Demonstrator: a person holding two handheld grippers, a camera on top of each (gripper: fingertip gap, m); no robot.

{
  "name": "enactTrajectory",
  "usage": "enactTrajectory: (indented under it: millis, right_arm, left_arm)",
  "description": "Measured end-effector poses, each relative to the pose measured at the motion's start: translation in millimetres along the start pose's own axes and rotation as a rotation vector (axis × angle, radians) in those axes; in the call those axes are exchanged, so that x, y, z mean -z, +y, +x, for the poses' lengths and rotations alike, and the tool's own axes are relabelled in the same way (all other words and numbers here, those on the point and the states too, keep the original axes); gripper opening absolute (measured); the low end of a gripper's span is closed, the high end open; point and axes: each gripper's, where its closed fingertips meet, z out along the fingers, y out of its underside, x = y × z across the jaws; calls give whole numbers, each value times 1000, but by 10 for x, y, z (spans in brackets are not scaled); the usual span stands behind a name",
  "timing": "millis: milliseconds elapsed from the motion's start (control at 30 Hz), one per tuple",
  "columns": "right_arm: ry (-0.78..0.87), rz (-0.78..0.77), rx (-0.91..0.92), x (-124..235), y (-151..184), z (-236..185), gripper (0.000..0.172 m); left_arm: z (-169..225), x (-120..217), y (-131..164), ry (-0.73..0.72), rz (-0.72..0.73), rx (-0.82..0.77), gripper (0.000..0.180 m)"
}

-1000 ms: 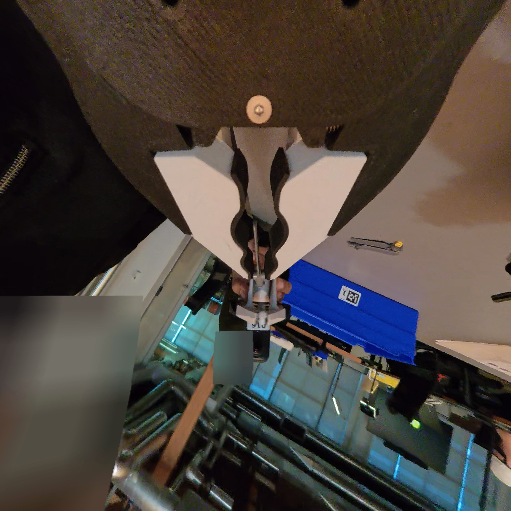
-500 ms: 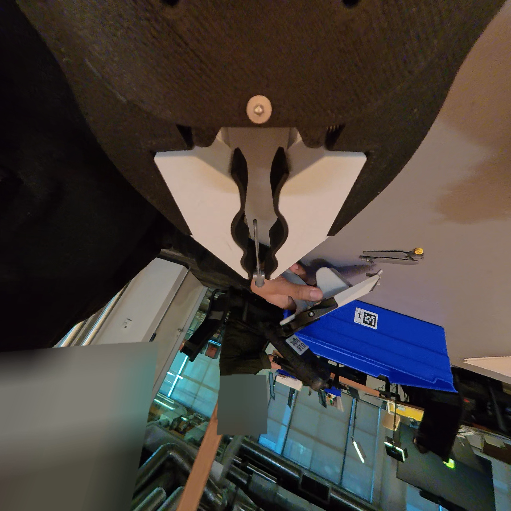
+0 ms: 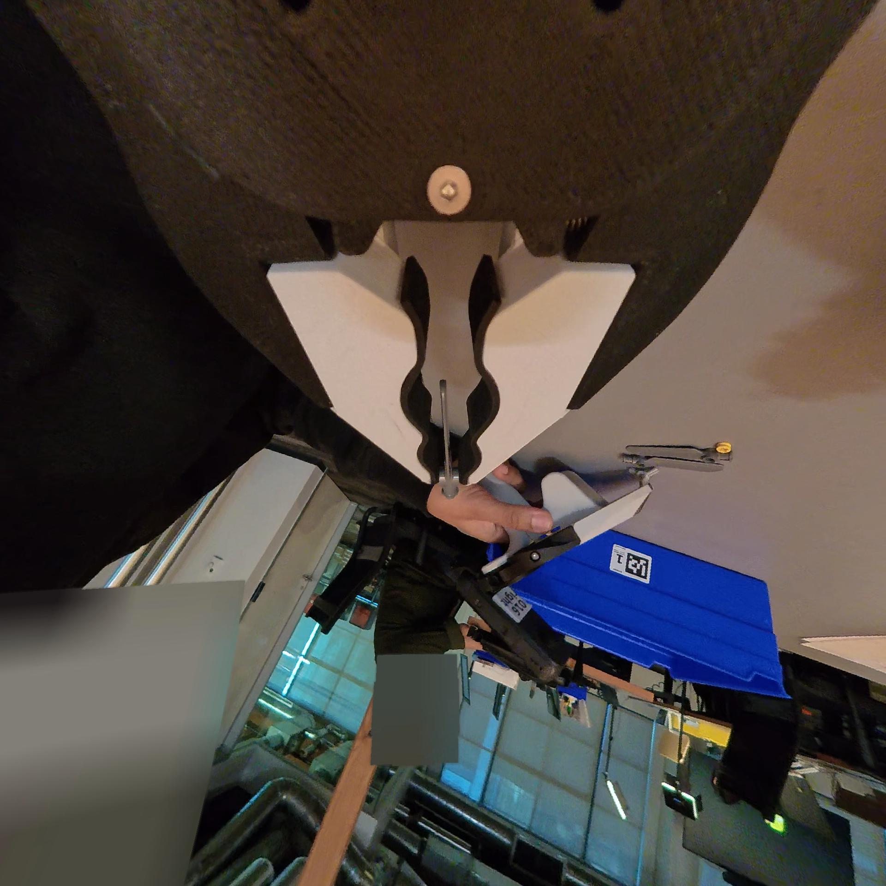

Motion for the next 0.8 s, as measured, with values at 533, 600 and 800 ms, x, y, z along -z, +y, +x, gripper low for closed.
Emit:
enactTrajectory:
  millis: [533,600,800]
  right_arm:
    - [-581,188,852,460,182,-1908,14]
    - [-560,225,999,421,262,-1947,9]
    - [-516,312,1211,431,316,-2025,9]
  left_arm:
    - [-34,32,-42,14,35,63,5]
    - [-37,45,-62,30,52,92,4]
    - [-18,68,-95,112,88,213,4]
